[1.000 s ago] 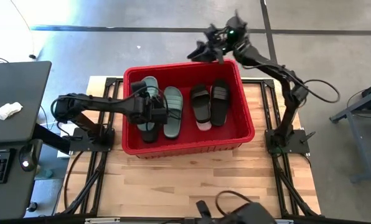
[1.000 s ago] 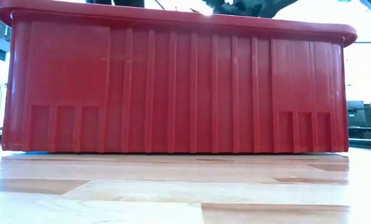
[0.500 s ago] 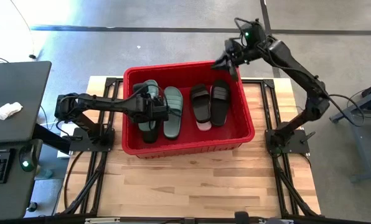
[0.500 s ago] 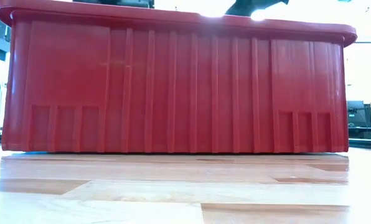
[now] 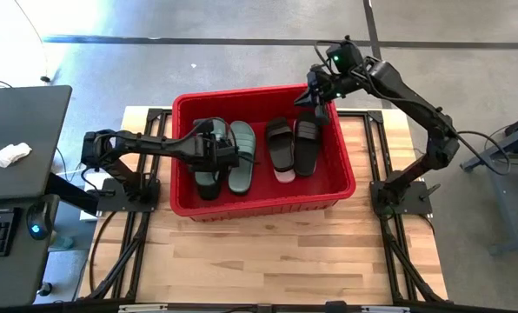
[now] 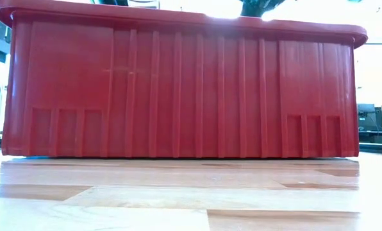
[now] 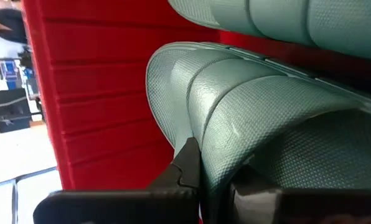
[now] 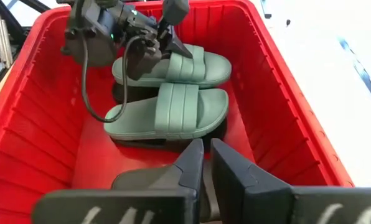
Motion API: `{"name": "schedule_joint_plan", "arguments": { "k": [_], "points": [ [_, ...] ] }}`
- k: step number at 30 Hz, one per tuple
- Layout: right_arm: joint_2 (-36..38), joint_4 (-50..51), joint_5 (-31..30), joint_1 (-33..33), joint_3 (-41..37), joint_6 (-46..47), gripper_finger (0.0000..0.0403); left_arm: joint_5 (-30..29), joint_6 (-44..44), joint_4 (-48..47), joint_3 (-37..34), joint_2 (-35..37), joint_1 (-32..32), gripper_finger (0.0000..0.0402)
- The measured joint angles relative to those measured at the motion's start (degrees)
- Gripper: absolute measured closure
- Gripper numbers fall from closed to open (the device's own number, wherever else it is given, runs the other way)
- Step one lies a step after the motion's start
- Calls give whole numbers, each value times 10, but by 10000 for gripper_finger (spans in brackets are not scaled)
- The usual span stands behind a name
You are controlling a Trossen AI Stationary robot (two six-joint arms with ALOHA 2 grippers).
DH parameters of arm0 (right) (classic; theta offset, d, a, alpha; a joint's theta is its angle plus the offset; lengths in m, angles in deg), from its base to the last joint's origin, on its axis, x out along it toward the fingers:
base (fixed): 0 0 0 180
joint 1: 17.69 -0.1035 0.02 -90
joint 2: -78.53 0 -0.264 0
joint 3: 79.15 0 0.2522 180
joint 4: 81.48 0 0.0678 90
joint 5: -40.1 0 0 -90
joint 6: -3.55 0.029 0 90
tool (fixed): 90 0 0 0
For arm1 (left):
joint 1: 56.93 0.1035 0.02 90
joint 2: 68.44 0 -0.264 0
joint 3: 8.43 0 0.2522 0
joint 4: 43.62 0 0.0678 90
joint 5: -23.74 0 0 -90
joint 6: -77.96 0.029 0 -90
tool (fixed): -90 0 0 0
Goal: Pick and place slides into bin
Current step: Stack the green slipper on top of the black slipper in the red bin
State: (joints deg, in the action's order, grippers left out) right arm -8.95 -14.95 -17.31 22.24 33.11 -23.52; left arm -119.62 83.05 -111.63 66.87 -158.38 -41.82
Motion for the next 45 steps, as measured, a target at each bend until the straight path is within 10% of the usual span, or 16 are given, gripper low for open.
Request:
{"name": "schedule_joint_plan", "arguments": {
  "k": [23,45],
  "points": [
    [0,14,2,0,0,-4,382,26,-95,-19,0,-30,-1,371],
    [0,14,2,0,0,-5,382,56,-99,-22,7,-28,-1,139]
  ]
}}
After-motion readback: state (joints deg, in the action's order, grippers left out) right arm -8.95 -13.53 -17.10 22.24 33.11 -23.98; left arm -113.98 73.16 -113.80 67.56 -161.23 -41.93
